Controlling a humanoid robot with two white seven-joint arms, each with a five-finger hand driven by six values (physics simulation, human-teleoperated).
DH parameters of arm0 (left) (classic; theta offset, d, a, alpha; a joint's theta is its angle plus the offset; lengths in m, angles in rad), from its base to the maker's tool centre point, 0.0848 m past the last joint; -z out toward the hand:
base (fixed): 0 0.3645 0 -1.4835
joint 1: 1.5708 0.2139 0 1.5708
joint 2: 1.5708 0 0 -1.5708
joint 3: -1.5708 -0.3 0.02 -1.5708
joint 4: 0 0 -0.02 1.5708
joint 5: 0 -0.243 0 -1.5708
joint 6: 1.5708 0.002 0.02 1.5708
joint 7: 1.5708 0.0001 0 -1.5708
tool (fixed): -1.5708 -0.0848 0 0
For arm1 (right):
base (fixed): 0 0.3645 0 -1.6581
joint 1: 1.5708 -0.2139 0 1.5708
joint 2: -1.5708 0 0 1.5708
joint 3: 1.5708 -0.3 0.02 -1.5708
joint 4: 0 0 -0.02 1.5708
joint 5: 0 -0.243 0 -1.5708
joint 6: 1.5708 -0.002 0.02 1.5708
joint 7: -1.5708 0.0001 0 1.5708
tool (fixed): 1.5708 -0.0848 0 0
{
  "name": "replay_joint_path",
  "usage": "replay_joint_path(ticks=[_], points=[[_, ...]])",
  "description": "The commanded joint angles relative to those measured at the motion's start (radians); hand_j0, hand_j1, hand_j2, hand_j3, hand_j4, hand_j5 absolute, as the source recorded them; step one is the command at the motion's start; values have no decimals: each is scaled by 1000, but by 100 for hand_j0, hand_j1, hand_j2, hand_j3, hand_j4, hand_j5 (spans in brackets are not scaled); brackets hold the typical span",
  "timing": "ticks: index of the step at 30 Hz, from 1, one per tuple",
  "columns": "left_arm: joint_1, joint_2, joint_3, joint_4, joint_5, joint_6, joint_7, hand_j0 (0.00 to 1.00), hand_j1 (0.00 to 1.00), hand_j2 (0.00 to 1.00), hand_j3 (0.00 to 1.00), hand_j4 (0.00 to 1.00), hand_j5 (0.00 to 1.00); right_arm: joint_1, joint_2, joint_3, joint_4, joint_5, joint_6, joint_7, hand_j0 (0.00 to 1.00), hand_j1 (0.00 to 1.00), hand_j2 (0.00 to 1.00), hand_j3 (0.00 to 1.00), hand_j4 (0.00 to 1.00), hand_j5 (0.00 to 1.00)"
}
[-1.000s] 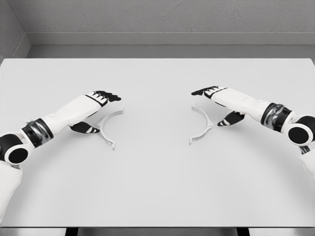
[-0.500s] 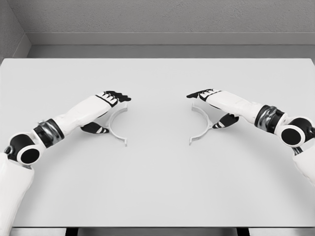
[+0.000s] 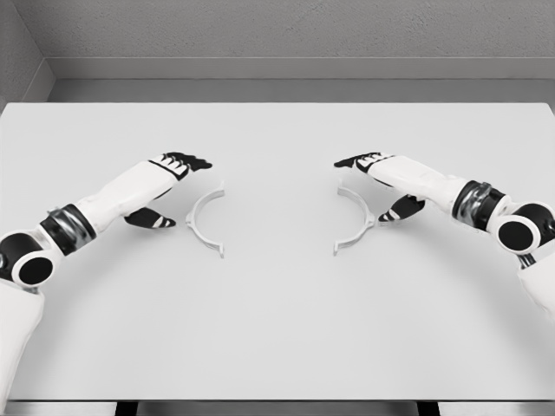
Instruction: Assemble PVC drainage pipe clamps
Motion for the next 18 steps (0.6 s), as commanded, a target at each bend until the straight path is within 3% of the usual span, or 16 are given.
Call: replay_joint_path(ticks=[1, 6, 18], points=[[0, -1, 1, 16, 5, 26, 1, 100, 100, 100, 100, 100, 100, -2, 5, 2, 19, 0, 1, -2, 100, 100, 100, 100, 100, 100], [-28, -10, -7, 53, 5, 27, 1, 100, 100, 100, 100, 100, 100, -5, 13, 2, 23, 9, 1, -2, 100, 100, 100, 100, 100, 100], [-29, -59, -33, 48, 5, 27, 1, 100, 100, 100, 100, 100, 100, -5, 31, 4, 22, 9, 1, -2, 100, 100, 100, 100, 100, 100]])
